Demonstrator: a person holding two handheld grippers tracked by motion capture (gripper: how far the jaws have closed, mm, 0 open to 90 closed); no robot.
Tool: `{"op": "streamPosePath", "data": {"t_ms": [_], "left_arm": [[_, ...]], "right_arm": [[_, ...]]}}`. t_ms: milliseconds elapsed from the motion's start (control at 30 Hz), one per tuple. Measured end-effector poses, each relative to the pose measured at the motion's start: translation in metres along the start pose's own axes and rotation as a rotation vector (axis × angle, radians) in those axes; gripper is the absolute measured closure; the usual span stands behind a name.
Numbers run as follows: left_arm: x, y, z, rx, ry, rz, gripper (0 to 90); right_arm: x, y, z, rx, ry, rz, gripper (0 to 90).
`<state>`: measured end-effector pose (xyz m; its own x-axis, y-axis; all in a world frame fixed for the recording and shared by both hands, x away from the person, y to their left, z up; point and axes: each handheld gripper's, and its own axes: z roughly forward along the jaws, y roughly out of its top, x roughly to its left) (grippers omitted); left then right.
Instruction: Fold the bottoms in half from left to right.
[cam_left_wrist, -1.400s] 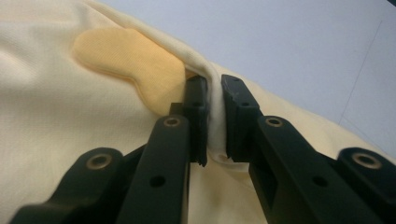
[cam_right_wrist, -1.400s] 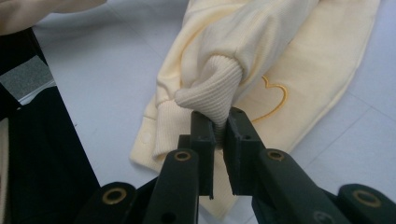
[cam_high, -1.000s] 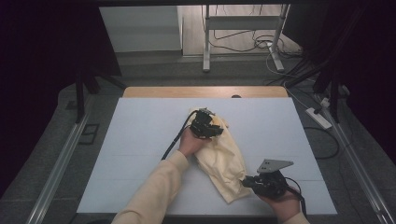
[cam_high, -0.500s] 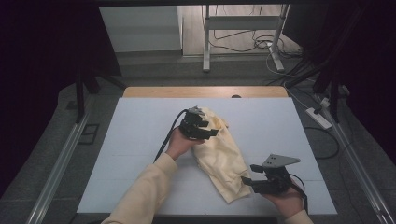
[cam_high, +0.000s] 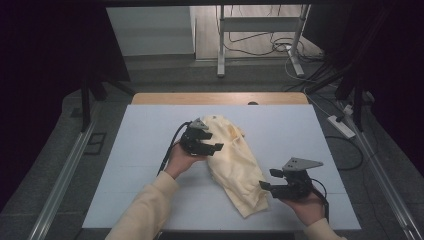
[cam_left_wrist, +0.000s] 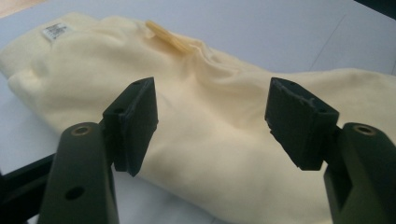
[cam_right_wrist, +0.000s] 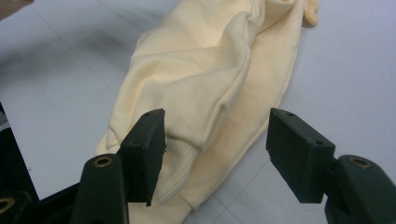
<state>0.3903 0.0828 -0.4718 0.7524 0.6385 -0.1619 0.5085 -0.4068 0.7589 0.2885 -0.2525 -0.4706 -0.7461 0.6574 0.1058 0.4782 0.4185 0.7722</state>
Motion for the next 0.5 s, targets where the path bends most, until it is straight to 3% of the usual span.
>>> {"op": "streamPosePath", "data": {"t_ms": [500], "left_arm": [[-0.008, -0.026, -0.025, -0.010, 0.003, -0.002, 32.4]], "right_arm": [[-0.008, 0.015, 0.023, 0.031, -0.040, -0.028, 38.3]]}}
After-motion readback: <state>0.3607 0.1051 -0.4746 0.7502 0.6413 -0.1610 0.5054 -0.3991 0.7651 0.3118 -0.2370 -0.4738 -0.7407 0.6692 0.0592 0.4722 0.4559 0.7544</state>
